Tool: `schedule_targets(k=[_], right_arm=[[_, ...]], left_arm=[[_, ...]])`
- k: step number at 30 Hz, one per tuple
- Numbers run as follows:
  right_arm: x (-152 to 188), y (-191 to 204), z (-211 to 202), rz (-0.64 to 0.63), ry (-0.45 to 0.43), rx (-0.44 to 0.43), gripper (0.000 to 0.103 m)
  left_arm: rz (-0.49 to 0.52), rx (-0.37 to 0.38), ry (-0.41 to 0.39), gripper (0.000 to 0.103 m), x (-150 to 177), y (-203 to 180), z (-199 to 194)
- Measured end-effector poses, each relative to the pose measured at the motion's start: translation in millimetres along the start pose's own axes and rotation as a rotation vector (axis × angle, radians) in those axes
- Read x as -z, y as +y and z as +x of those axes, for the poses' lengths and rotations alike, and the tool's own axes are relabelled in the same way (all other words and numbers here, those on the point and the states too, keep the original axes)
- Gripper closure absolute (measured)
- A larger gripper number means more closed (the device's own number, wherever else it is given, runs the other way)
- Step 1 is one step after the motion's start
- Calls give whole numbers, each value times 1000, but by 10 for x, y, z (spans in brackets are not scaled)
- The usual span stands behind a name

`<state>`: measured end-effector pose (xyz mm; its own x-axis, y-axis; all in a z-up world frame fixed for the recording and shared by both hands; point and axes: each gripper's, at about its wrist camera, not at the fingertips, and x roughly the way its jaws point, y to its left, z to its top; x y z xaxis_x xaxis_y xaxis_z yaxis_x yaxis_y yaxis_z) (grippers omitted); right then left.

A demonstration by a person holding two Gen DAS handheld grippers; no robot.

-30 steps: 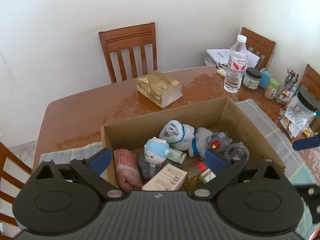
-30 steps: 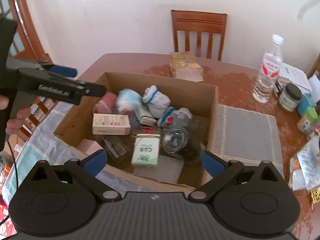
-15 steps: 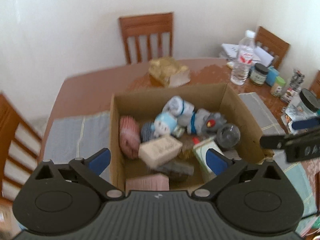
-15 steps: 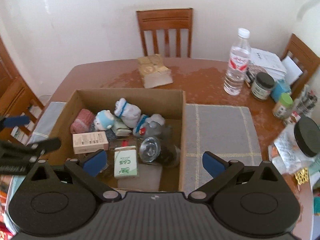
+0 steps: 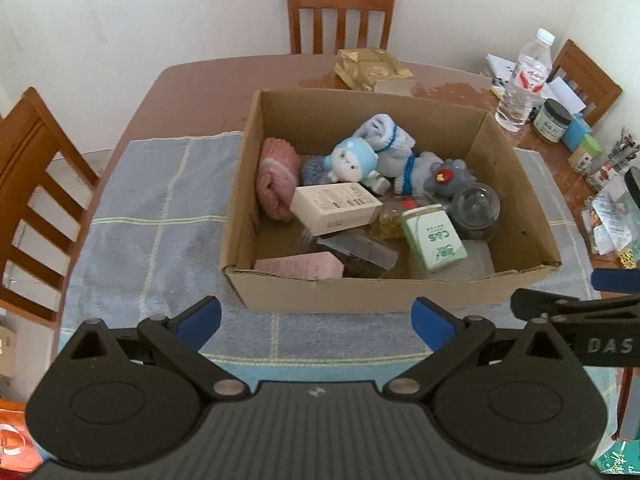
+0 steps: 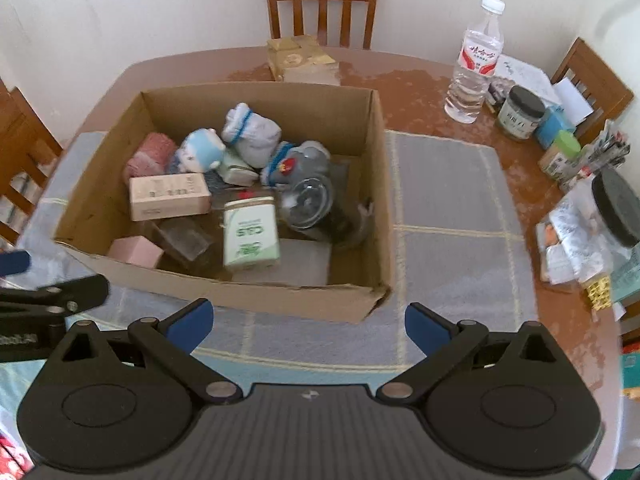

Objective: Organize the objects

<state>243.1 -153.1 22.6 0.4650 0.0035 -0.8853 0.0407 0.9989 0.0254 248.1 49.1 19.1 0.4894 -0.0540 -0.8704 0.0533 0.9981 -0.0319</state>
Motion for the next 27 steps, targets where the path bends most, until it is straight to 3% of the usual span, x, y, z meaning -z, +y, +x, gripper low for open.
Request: schedule_targets(k=[27], right_arm=[[-46, 3, -192, 39, -13, -27, 0]], left_arm=[[-9, 3, -18, 2, -72, -23, -207]])
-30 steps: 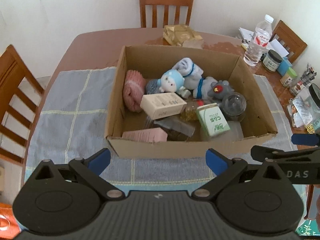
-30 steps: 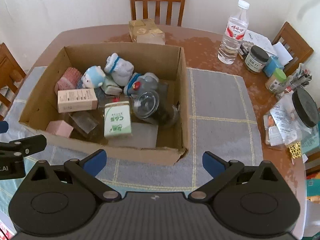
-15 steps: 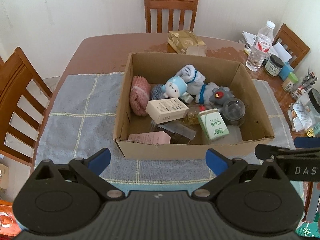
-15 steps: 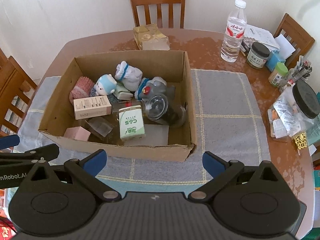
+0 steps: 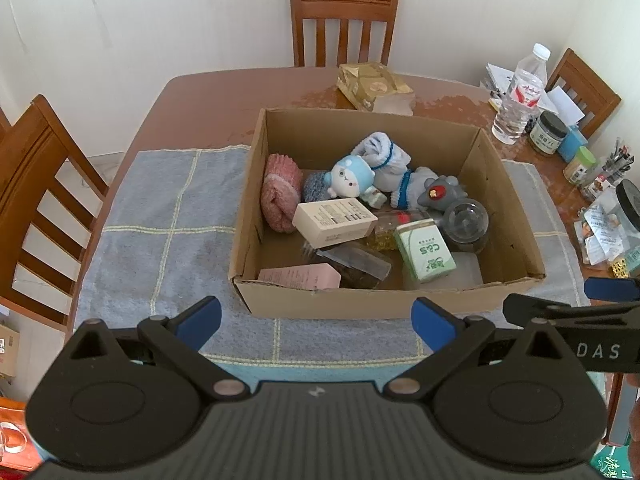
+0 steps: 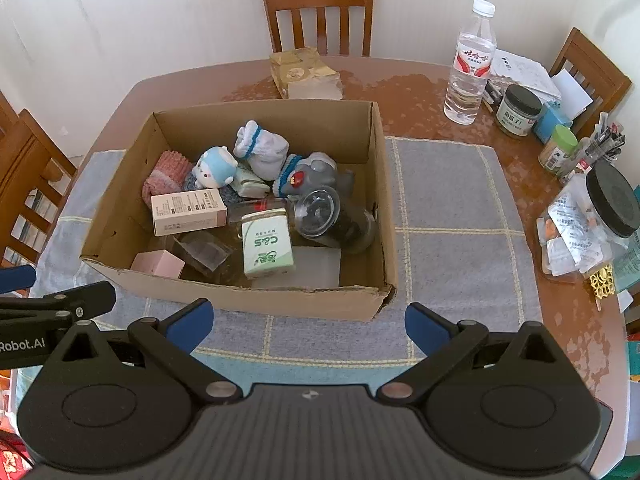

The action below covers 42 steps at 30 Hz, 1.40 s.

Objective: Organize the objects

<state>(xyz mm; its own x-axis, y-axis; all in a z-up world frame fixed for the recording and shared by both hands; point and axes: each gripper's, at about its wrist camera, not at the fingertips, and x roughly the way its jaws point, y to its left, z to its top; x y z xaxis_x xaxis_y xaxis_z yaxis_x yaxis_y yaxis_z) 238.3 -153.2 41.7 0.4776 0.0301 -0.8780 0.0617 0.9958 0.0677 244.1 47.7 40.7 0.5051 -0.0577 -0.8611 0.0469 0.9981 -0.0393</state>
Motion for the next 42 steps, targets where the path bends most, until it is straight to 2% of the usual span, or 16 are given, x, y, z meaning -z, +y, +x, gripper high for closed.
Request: schedule_targets(k=[42], right_arm=[[-15, -46, -75, 7, -8, -1, 0]], left_arm=[[-2, 15, 10, 2, 4, -43, -37]])
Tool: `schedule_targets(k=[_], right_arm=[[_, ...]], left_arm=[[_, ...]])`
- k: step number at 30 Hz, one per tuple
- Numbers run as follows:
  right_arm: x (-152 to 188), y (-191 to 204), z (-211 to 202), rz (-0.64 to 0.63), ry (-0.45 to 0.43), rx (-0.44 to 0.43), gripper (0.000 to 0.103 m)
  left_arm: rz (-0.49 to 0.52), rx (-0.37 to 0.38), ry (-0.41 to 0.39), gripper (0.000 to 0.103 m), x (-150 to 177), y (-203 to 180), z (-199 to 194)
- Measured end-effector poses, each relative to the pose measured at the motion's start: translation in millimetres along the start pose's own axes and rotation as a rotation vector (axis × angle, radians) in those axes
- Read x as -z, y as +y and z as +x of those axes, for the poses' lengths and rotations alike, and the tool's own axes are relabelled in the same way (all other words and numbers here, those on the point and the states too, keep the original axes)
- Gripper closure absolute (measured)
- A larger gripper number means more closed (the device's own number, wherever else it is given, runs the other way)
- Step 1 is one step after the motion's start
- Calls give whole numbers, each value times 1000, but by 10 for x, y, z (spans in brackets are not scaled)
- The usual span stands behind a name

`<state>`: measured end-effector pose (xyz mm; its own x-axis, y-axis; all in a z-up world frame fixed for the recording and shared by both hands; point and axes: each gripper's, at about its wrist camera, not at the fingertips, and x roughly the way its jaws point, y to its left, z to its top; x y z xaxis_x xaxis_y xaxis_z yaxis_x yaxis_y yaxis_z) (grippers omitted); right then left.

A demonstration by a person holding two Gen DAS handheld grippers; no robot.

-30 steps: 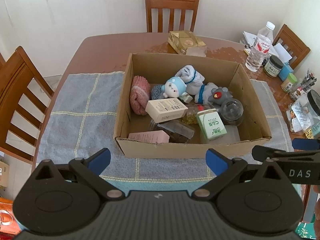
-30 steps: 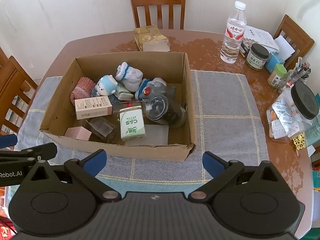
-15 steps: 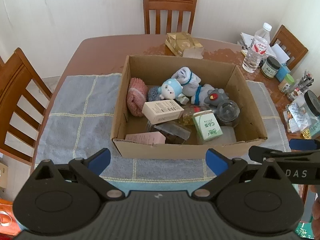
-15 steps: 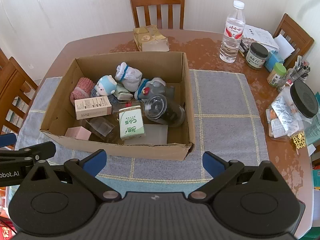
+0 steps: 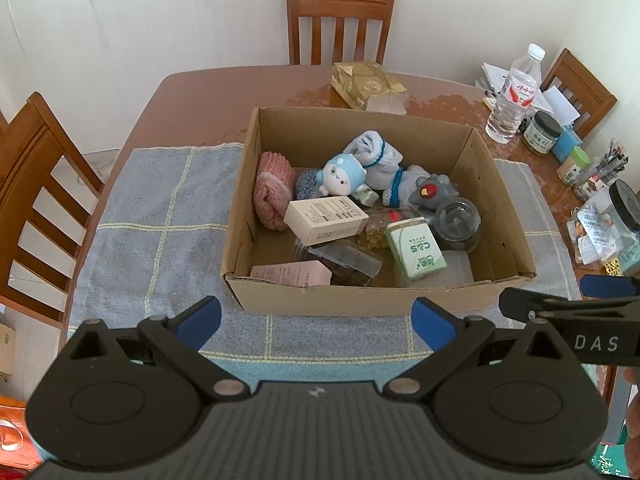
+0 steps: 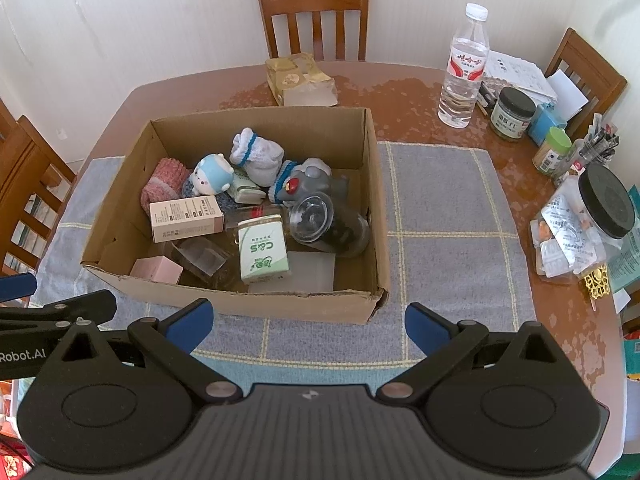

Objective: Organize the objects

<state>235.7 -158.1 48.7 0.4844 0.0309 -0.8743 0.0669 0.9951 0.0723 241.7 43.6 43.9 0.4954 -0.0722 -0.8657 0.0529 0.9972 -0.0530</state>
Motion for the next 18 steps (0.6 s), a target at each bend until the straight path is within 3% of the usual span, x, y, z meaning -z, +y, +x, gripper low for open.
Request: schedule_targets(k=[18], right_arm=[[-21, -2, -10, 1, -1, -1, 0]], left_arm=[[-2, 2, -7, 2, -13, -10, -8]])
